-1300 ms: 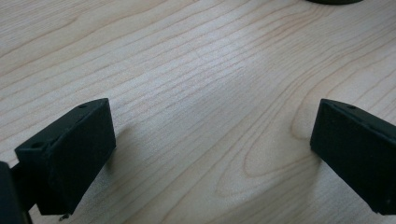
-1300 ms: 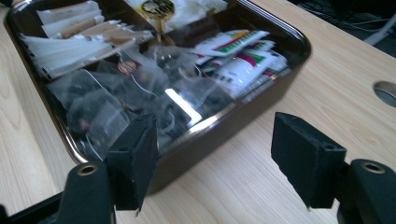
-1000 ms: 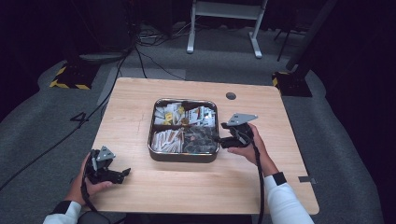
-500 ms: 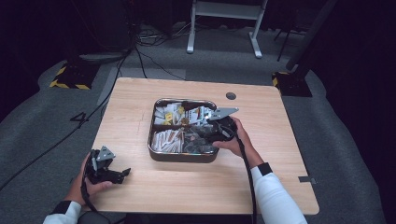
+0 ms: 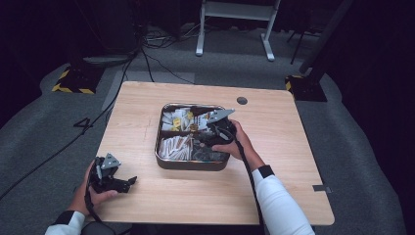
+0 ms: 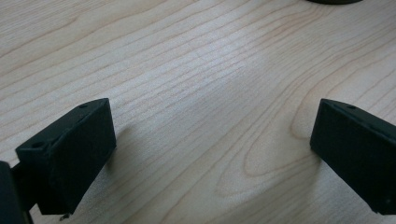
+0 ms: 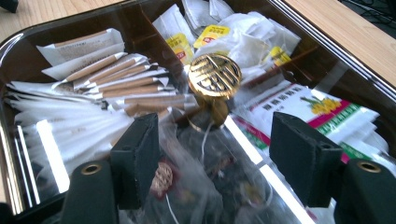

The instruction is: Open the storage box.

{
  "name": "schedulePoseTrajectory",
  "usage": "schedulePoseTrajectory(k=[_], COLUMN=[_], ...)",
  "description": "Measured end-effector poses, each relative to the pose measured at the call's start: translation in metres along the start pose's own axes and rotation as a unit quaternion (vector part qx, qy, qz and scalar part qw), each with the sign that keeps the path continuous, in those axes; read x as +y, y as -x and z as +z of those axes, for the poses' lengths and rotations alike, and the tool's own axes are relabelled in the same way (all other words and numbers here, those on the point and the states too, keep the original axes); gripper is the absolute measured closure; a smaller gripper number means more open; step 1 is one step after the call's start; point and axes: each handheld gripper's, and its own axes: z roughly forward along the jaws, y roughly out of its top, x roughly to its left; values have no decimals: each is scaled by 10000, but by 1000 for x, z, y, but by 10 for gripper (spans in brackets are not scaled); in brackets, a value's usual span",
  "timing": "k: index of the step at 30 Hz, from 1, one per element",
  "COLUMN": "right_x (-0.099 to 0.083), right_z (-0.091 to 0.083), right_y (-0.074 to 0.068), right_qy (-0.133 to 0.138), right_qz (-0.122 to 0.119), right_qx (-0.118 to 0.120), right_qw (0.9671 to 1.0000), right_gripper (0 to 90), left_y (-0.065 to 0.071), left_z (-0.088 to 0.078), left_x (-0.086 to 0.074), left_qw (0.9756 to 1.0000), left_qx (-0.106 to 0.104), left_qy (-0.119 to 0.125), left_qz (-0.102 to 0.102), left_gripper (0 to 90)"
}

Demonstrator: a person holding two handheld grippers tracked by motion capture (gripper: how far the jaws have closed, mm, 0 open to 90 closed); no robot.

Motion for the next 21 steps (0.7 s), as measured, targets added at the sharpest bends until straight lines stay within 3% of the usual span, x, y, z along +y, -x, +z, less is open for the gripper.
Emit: schedulePoseTrajectory(k=[9,21], right_x=[8,15], right_z=[21,33], right_y=[-3,-1], right_qy=[-237,-245], right_qz=[-51,81], right_qx=[90,254], right_qw=[9997,9993], right_gripper=[340,336], left_y=[0,0], left_z=[0,0], left_x=[0,0], left_qw=[10000,10000], left_qx=[-13,-17], left_qy=[0,-1], left_qz=[8,8], left_gripper=[4,4])
